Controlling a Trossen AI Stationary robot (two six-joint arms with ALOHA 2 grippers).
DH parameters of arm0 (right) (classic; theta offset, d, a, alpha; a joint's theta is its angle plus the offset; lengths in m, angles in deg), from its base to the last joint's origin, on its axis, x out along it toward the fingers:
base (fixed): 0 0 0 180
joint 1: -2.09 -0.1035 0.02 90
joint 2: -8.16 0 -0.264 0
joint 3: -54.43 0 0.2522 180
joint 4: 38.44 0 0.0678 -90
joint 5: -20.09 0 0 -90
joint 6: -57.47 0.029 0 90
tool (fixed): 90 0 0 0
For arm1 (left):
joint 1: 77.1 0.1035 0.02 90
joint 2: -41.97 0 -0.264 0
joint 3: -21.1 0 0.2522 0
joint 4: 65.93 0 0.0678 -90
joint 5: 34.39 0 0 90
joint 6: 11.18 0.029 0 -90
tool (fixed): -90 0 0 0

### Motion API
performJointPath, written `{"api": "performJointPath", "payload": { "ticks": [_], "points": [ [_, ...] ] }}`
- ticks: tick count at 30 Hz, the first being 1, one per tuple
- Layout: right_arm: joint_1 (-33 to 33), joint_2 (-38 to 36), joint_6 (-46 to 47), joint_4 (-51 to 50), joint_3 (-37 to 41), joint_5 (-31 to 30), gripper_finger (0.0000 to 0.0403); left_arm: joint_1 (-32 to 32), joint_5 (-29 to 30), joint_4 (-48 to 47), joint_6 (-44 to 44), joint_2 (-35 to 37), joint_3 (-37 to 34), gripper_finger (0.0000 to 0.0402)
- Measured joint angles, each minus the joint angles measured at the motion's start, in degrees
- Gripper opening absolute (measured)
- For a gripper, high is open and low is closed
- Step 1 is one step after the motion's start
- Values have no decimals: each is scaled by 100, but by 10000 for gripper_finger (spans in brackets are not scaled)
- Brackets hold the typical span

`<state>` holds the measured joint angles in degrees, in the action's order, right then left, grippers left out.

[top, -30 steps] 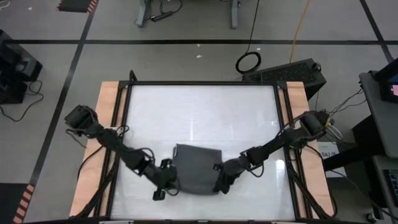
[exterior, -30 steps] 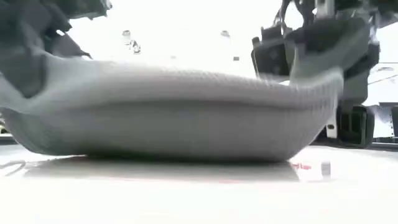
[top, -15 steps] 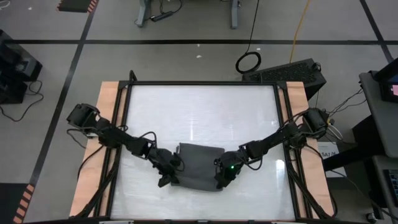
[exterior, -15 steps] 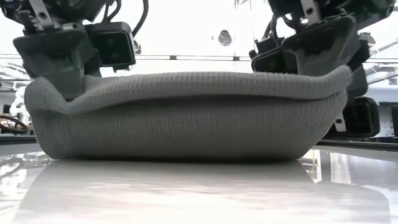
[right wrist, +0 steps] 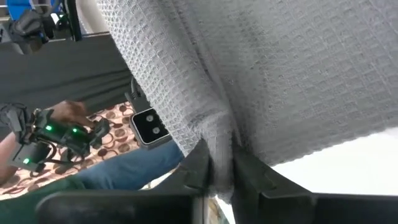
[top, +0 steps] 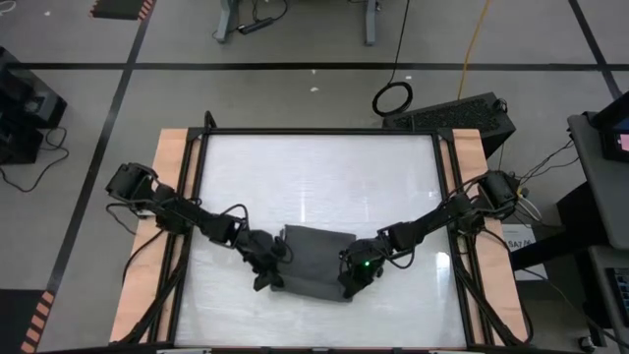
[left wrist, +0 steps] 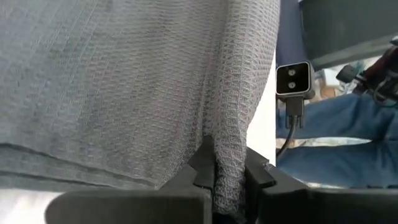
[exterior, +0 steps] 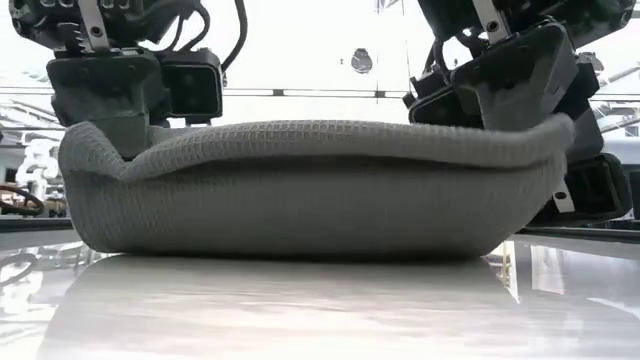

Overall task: Roll towel
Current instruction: Roll the gray towel

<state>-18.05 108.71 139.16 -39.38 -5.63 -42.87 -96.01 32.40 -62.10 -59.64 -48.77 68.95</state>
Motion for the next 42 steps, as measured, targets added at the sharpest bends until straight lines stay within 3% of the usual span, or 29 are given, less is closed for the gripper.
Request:
{"api": "performJointPath", "payload": {
  "ticks": [7,10,17,25,27,32,42],
  "points": [
    [-5,-201,-193,-477,30,353,110,113,-327,-125,-384,-9,-22,28],
    [50,-540,-647,-869,24,126,143,133,-320,-127,-488,-9,-18,28],
    [-489,-1305,-2331,-451,2,-1960,208,259,-324,-283,-681,-122,-14,28],
    [-1260,-1156,-3609,-367,11,-3702,311,525,-651,-189,-912,-343,-12,28],
    [-1357,-1115,-3950,-437,10,-4002,321,594,-767,-165,-979,-343,-9,28],
    [-1376,-758,-4296,-327,9,-4038,320,701,-1125,-114,-1270,-343,-8,28],
    [-1335,-181,-4194,188,9,-4024,315,745,-1368,-42,-1432,-343,-7,28]
  ]
}}
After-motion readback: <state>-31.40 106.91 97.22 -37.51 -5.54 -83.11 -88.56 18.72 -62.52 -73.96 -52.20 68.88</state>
